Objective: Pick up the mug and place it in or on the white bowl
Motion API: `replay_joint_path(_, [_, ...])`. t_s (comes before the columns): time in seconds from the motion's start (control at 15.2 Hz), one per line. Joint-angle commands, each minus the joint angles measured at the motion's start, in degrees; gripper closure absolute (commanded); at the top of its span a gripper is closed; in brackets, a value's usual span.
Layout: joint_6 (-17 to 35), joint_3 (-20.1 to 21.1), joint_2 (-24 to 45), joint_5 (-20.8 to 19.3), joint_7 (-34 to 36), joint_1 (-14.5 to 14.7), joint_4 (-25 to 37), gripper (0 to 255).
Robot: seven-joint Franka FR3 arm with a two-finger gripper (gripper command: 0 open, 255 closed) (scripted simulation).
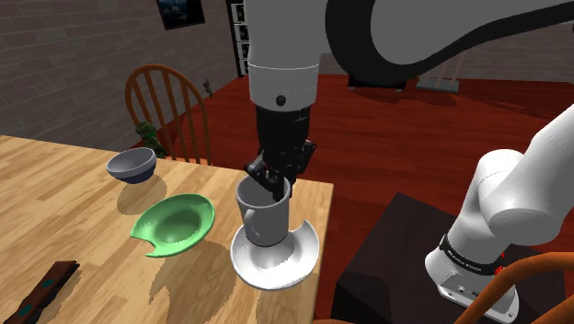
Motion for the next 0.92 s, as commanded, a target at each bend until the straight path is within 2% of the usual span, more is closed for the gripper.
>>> replay_joint_path(0.0, [1.52,0.11,-0.21,0.19,-0.14,0.1,-1.67,255])
replay_joint_path(0.59, [8.93,1.01,0.2,0.61,-0.45,0.42,-8.69,255])
replay_joint_path(0.86, [8.93,1.01,0.2,0.61,-0.45,0.42,-8.69,255])
